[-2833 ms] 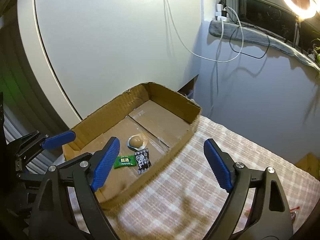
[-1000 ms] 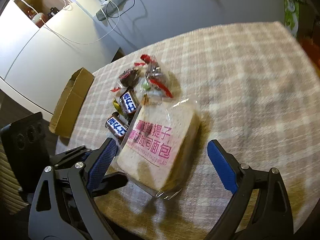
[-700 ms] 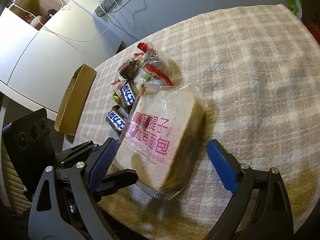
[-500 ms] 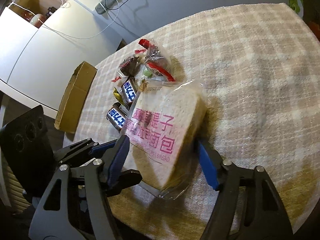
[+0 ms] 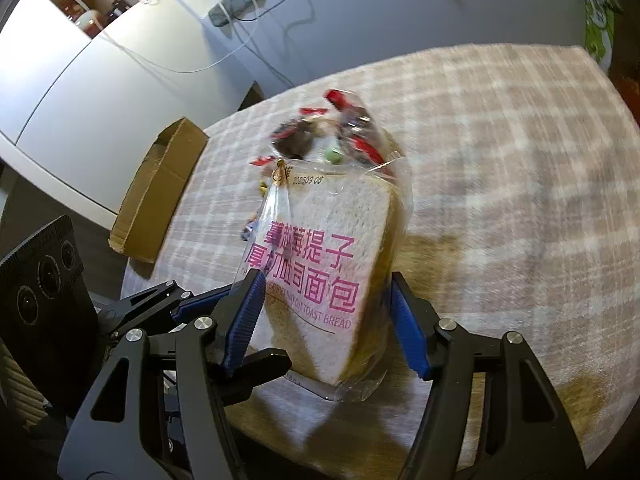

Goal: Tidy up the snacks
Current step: 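Close left tool on the bread bag while right tool grips its other side, then carry the bread bag with both tools into the box and open them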

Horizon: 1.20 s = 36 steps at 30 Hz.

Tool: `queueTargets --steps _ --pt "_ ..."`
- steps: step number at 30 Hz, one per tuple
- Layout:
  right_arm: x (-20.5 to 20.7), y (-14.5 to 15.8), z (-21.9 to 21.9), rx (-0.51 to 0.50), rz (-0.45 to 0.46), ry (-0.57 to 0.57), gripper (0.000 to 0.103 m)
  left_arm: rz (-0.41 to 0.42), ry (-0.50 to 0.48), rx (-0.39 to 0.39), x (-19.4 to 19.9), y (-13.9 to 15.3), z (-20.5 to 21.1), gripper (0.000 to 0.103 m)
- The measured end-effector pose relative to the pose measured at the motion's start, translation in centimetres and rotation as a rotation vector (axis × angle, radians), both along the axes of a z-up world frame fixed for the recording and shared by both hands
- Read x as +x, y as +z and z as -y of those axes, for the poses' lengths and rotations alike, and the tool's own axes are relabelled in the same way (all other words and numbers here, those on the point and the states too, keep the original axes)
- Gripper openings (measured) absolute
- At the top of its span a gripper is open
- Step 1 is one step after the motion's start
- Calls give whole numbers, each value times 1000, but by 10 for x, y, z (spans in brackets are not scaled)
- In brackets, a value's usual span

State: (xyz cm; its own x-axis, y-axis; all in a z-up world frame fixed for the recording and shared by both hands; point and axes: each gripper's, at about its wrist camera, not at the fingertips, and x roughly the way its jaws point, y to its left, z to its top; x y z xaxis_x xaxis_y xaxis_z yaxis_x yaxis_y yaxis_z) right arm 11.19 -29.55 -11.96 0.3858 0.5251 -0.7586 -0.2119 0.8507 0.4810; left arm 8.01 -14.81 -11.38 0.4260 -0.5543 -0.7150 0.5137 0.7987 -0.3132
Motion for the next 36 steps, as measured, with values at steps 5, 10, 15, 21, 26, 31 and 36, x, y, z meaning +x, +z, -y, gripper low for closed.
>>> queueTargets --steps 5,10,15,21,26,31,36 --pt "1 17 -28 -16 37 42 65 46 41 4 -5 14 -24 53" --pt "7 31 -59 -21 65 87 65 77 97 -2 -9 23 -51 53" --pt "12 40 -98 -26 94 147 65 103 159 -5 -14 33 -81 53" --pt "17 43 -145 -26 120 226 65 124 249 -6 -15 40 -120 53" --pt "25 48 -190 -24 141 290 65 136 327 -7 -9 44 -155 53" --pt "35 55 -230 -21 151 340 65 152 399 -7 1 48 -188 53" --pt "49 60 -267 -20 161 395 65 163 458 -8 8 51 -218 53"
